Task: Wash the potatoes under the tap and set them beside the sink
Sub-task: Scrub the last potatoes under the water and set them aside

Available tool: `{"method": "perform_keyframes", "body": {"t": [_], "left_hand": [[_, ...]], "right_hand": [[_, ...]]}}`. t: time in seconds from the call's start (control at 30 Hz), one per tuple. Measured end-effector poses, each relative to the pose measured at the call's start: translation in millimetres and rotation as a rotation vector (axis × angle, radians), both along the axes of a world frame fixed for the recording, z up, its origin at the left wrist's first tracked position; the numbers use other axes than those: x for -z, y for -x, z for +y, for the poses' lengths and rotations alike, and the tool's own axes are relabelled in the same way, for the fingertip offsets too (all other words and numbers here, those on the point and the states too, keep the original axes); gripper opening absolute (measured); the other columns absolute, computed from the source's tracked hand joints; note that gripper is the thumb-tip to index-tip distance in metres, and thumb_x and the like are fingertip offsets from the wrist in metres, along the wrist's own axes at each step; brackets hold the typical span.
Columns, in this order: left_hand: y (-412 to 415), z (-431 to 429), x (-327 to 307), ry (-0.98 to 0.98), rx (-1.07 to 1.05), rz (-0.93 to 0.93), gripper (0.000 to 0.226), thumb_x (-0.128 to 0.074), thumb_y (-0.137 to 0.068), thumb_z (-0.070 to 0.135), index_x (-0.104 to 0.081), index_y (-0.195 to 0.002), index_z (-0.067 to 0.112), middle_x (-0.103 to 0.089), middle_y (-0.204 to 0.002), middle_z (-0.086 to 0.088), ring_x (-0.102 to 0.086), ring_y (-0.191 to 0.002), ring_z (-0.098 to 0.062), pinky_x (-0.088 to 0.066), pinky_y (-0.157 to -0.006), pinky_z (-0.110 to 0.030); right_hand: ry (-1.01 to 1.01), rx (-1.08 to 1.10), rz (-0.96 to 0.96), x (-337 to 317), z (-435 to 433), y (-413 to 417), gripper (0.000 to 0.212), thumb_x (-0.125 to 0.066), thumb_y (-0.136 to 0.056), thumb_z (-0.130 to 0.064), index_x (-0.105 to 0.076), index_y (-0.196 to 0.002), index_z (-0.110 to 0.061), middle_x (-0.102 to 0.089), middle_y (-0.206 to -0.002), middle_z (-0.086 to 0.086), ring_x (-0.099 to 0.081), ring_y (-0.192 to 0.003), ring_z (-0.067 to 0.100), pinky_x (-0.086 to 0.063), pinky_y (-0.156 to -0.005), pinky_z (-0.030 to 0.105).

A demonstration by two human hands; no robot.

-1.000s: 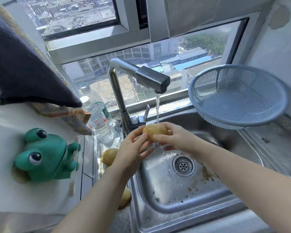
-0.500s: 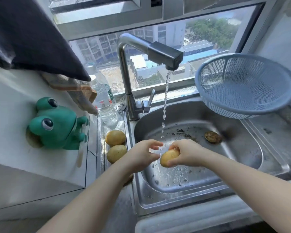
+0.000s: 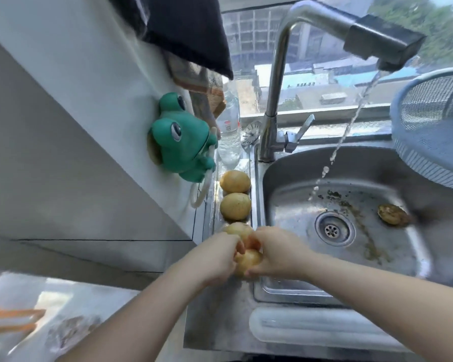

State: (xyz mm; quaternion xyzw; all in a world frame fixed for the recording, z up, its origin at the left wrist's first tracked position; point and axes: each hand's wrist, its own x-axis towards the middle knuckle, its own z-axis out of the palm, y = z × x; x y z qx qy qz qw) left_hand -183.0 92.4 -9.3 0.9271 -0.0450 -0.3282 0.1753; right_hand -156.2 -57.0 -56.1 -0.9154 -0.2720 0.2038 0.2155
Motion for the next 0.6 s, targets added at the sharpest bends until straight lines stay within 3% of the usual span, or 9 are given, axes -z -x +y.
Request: {"method": "perform_keyframes", "body": {"t": [0.13, 0.27, 0.33, 0.47, 0.6], "left_hand": [[7.8, 8.8, 6.4, -0.022, -0.07, 0.017, 0.023, -0.045, -0.087, 0.003, -0.045, -0.089, 0.026, -0.055, -0.109, 0.0, -0.054, -0.095, -0.018, -0.044, -0.079, -0.03], [5.5, 8.1, 7.0, -0.011, -0.091, 0.012, 0.028, -0.046, -0.086, 0.006, -0.041, -0.074, 0.03, -0.051, -0.1, 0.002, -0.051, -0.09, -0.017, -0.04, -0.072, -0.027], [2.3, 3.6, 6.3, 0.012, -0.097, 0.0, 0.028, -0.049, -0.087, 0.008, -0.042, -0.072, 0.03, -0.052, -0.096, 0.003, -0.052, -0.088, -0.017, -0.041, -0.071, -0.027], [-10.3, -17.0, 1.0, 0.076, -0.082, -0.045, 0.014, -0.053, -0.087, 0.012, -0.05, -0.082, 0.025, -0.058, -0.092, 0.003, -0.057, -0.086, -0.016, -0.047, -0.07, -0.026], [-31.9, -64.5, 4.7, 0.125, -0.019, -0.078, 0.015, -0.047, -0.092, 0.019, -0.057, -0.101, 0.024, -0.064, -0.105, 0.003, -0.058, -0.09, -0.015, -0.047, -0.076, -0.027]], "right_hand": [[0.016, -0.076, -0.123, 14.2, 9.8, 4.2, 0.048, -0.071, -0.064, -0.057, -0.059, -0.097, -0.025, -0.059, -0.1, -0.006, -0.058, -0.09, 0.017, -0.045, -0.069, 0.029], [-0.017, -0.165, -0.272, 24.0, 8.1, 8.9, 0.051, -0.077, -0.055, -0.058, -0.059, -0.083, -0.021, -0.063, -0.084, -0.001, -0.061, -0.07, 0.022, -0.038, -0.053, 0.027], [-0.048, -0.151, -0.244, 19.3, 3.1, 9.4, 0.048, -0.077, -0.058, -0.056, -0.058, -0.085, -0.021, -0.064, -0.082, -0.001, -0.061, -0.071, 0.023, -0.036, -0.055, 0.028], [-0.044, -0.048, -0.124, -0.3, -20.6, 2.4, 0.032, -0.064, -0.08, -0.049, -0.062, -0.102, -0.026, -0.066, -0.1, -0.007, -0.058, -0.094, 0.016, -0.038, -0.071, 0.028], [0.032, 0.204, 0.053, -0.8, -70.5, -14.9, 0.019, -0.06, -0.086, -0.041, -0.067, -0.094, -0.025, -0.069, -0.097, -0.009, -0.06, -0.094, 0.013, -0.047, -0.079, 0.029]]}}
